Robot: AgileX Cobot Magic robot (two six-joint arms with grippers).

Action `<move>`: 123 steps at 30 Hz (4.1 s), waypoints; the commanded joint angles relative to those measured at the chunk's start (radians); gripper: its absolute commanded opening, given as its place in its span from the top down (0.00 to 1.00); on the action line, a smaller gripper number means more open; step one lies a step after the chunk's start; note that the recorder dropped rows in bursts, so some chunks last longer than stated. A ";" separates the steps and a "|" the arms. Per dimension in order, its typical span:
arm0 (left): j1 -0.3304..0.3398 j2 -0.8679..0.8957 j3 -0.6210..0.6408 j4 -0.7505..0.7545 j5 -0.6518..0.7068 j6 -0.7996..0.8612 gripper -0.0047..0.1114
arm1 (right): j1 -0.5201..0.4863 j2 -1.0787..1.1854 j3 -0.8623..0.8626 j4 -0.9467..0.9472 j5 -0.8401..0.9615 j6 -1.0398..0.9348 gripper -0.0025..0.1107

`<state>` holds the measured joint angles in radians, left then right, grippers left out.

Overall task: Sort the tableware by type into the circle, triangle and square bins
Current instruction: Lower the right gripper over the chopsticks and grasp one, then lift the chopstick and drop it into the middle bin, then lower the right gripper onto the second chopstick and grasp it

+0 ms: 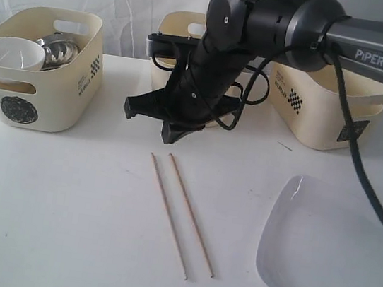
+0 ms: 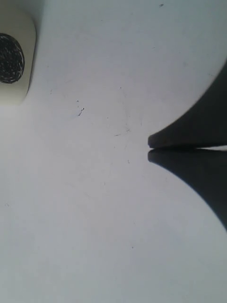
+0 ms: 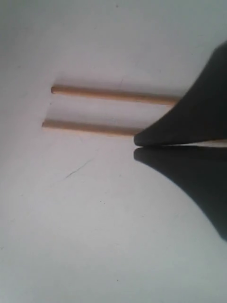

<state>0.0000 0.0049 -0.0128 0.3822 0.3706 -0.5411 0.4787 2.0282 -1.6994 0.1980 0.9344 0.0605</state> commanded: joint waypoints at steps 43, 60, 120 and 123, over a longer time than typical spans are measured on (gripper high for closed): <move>-0.001 -0.005 0.013 -0.008 0.017 -0.001 0.96 | 0.079 0.134 -0.197 0.166 0.110 -0.016 0.98; -0.001 -0.005 0.013 -0.008 0.017 -0.001 0.96 | 0.030 0.012 -0.248 0.165 -0.329 -0.026 0.98; -0.001 -0.005 0.013 -0.008 0.017 -0.001 0.96 | -0.183 0.145 0.181 -0.119 -1.613 0.101 0.67; -0.001 -0.005 0.013 -0.008 0.017 -0.001 0.96 | -0.183 0.132 0.177 -0.117 -1.592 0.101 0.66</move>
<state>0.0000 0.0049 -0.0128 0.3822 0.3706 -0.5411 0.3003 2.1738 -1.5124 0.0869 -0.6687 0.1720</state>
